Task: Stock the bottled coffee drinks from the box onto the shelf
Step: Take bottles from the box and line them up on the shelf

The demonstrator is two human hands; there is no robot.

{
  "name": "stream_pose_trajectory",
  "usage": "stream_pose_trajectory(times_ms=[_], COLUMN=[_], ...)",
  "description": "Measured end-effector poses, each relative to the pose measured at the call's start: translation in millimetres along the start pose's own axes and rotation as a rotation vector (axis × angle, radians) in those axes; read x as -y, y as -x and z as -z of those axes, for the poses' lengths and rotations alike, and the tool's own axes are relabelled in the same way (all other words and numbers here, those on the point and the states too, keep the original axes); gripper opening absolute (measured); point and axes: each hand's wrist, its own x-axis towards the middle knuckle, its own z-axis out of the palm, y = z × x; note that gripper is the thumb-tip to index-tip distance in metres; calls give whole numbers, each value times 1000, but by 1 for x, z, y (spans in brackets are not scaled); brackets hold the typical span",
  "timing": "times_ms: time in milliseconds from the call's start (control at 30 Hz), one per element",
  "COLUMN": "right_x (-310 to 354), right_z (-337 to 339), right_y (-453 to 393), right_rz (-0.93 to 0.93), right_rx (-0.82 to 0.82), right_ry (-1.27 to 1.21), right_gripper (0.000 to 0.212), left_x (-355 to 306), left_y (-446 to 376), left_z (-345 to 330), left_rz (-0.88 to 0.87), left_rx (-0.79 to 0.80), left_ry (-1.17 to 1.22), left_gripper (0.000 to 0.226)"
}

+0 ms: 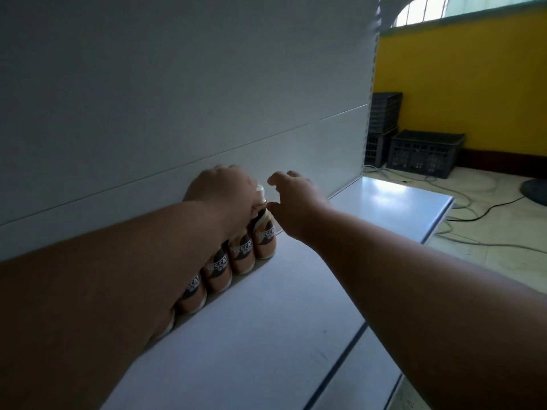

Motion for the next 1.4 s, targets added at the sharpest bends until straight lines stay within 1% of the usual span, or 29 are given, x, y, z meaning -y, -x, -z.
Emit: stream_pose_trajectory(times_ms=[133,233,300,400,533,667,767,833,1000,1133,1233,1300,1400], right_x=[11,20,27,37,50,47,28,8,-64,-134,-187,-220,-264], right_z=[53,96,121,154,184,191,183,167,105,51,17,-1,-28], right_y=[62,126,174,242,321,394,434,453,495,525,535,537,544], right_rz=[41,56,43,14,-57,-149,-233,-296,-520,-704,-827,-876,-924], right_rx=[-65,-125,-149,-182,-285,-269,-258,-225,-57,123,265,359,527], right_ry=[77,124,164,181,181,195,204,200,153,175,106,102,90], right_gripper=[40,38,36,34,31,29,30,30,25,24,28,29,25], left_x=[-23,-51,-72,-102,-143,-185,-215,-234,-283,-325,-358,-381,-417], left_y=[42,91,126,168,225,276,302,316,343,352,354,356,359], left_z=[31,63,88,121,156,161,144,122,38,-31,-74,-100,-141], left_rz=[-65,-114,-141,-205,-268,-327,-376,-403,-467,-538,-521,-519,-547], left_rx=[-73,-69,-66,-87,-72,-30,23,86,328,512,643,716,889], left_ry=[119,354,462,502,566,611,641,659,661,645,633,593,553], left_gripper=[12,19,20,26,27,28,26,24,16,16,17,19,19])
